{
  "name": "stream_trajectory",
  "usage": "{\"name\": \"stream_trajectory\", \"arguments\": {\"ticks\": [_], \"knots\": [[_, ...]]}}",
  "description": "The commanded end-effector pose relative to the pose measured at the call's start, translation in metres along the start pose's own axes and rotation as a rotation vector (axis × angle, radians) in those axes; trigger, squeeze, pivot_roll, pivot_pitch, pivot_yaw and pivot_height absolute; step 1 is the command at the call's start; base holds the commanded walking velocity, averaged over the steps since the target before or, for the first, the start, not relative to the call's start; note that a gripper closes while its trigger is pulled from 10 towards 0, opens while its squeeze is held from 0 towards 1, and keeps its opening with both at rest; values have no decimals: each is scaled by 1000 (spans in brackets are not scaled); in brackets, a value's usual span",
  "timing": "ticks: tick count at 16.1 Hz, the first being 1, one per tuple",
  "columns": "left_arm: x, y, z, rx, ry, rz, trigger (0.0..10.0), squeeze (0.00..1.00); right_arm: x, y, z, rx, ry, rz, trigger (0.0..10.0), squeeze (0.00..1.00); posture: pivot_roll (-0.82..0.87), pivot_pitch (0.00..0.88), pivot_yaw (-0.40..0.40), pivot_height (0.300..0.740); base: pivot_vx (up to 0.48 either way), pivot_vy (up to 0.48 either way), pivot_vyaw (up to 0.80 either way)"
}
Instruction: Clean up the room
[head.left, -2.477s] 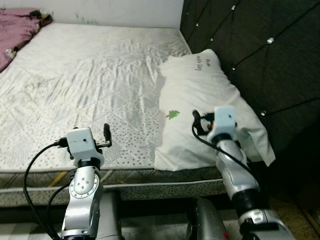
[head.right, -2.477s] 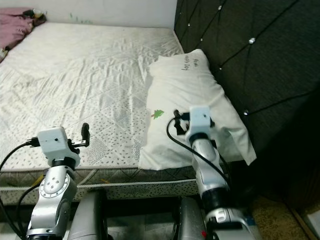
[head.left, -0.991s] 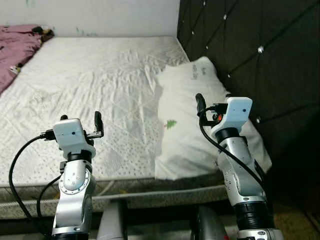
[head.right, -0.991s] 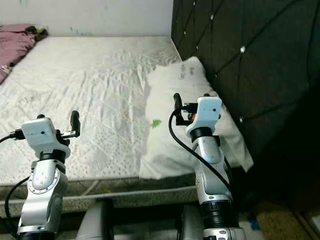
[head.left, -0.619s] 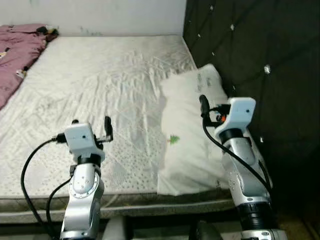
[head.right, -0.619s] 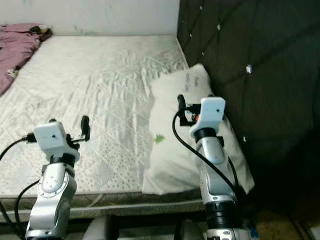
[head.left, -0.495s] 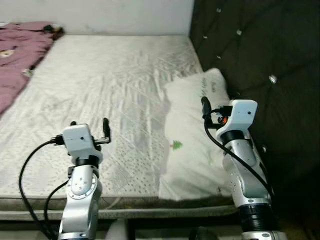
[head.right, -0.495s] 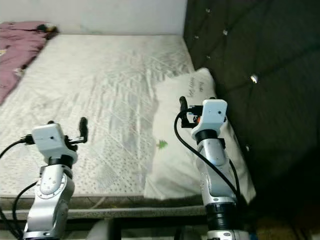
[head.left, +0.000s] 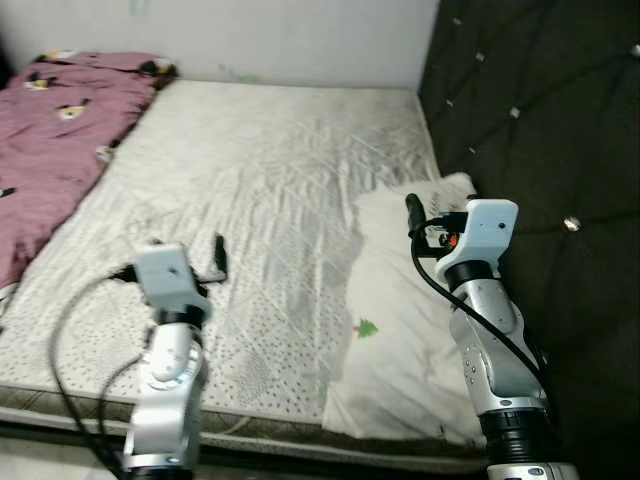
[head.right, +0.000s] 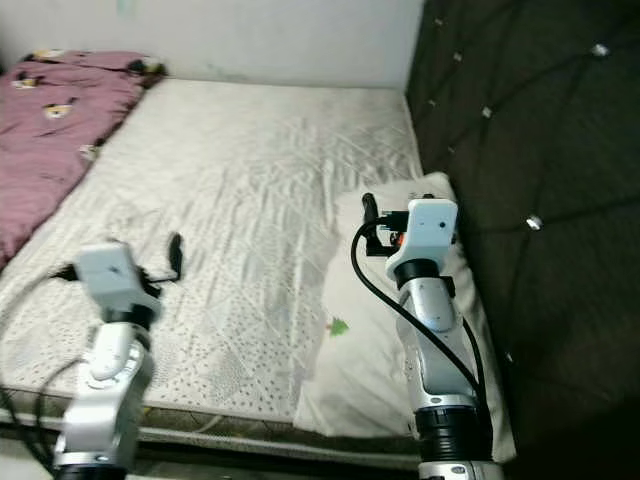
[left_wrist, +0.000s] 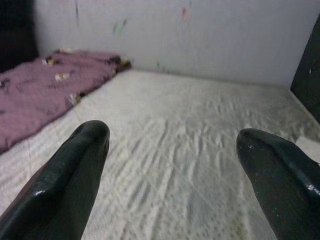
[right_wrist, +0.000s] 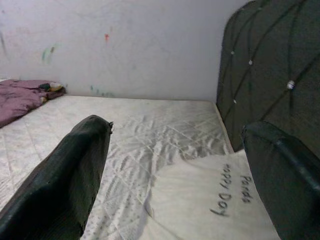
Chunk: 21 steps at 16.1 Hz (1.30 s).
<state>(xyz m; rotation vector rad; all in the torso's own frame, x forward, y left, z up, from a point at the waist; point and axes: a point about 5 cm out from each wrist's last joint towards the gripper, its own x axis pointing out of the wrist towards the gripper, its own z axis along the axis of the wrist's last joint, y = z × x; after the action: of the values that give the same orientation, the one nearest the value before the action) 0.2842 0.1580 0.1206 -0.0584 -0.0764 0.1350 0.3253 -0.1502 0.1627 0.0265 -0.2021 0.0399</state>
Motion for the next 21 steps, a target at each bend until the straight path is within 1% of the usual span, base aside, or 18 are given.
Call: {"name": "stream_trajectory", "arguments": {"ticks": [1, 4, 5, 6, 8, 9, 10, 11, 12, 13, 14, 15, 16, 17, 18, 19, 20, 21], "knots": [[-5, -7, -13, 2, 51, -46, 10000, 0, -2, -4, -5, 2, 7, -36, 10000, 0, -5, 0, 50, 740, 0, 0, 0], [0, -15, -8, -53, 66, -105, 10000, 0, -7, -1, -3, 6, 9, -45, 10000, 0, -21, 3, 47, 740, 0, 0, 0], [0, -17, -9, -44, 66, -130, 10000, 0, -11, 4, -7, 38, 30, -7, 10000, 0, -20, 11, 44, 740, 0, 0, 0], [-3, -9, -14, -30, 66, -100, 10000, 0, -17, 15, -12, 86, 50, 62, 10000, 0, -26, 8, 45, 740, 0, 0, 0], [-15, -2, -29, -42, 106, -56, 10000, 0, -28, 19, -18, 57, 72, 69, 10000, 0, -29, 0, 15, 740, 0, 0, 0], [-20, -4, -32, -50, 112, -74, 10000, 0, -33, 16, -22, 56, 88, 33, 10000, 0, -27, 0, -24, 740, 0, 0, 0], [-27, -7, -30, -32, 88, -102, 10000, 0, -44, 9, -33, 62, 150, -38, 10000, 0, -18, 0, -42, 740, 0, 0, 0], [-32, -6, -29, -12, 72, -92, 10000, 0, -56, 4, -43, -78, 171, -21, 10000, 0, -7, 0, -52, 740, 0, 0, 0], [-38, 5, -35, 15, 84, -14, 10000, 0, -67, -6, -59, -277, 194, 32, 10000, 0, 3, 0, -53, 740, 0, 0, 0], [-41, 15, -41, 21, 105, 24, 10000, 0, -71, -12, -71, -242, 244, 42, 10000, 0, 20, 0, -54, 740, 0, 0, 0], [-43, 29, -49, -14, 154, 74, 10000, 0, -74, -19, -87, -103, 347, 3, 10000, 0, 30, 1, -55, 740, 0, 0, 0], [-45, 36, -53, -2, 170, 69, 10000, 0, -72, -22, -90, -53, 367, -26, 10000, 0, 38, 9, -57, 740, 0, 0, 0], [-47, 45, -57, 3, 185, 60, 10000, 0, -69, -20, -87, -68, 347, -22, 10000, 0, 29, 28, -54, 740, 0, 0, 0], [-49, 49, -60, -2, 203, 68, 10000, 0, -70, -17, -87, -45, 355, -19, 10000, 0, 27, 32, -53, 740, 0, 0, 0], [-51, 51, -62, -16, 214, 75, 10000, 0, -71, -15, -86, -52, 352, -21, 10000, 0, 23, 39, -52, 740, 0, 0, 0], [-52, 47, -62, -16, 218, 50, 10000, 0, -75, -6, -83, -120, 319, 30, 10000, 0, 19, 52, -47, 740, 0, 0, 0], [-51, 46, -62, -13, 216, 47, 10000, 0, -75, -4, -83, -135, 306, 44, 10000, 0, 22, 55, -43, 740, 0, 0, 0], [-48, 45, -61, -12, 209, 45, 10000, 0, -72, -4, -85, -103, 294, 30, 10000, 0, 16, 51, -37, 740, 0, 0, 0]]}}
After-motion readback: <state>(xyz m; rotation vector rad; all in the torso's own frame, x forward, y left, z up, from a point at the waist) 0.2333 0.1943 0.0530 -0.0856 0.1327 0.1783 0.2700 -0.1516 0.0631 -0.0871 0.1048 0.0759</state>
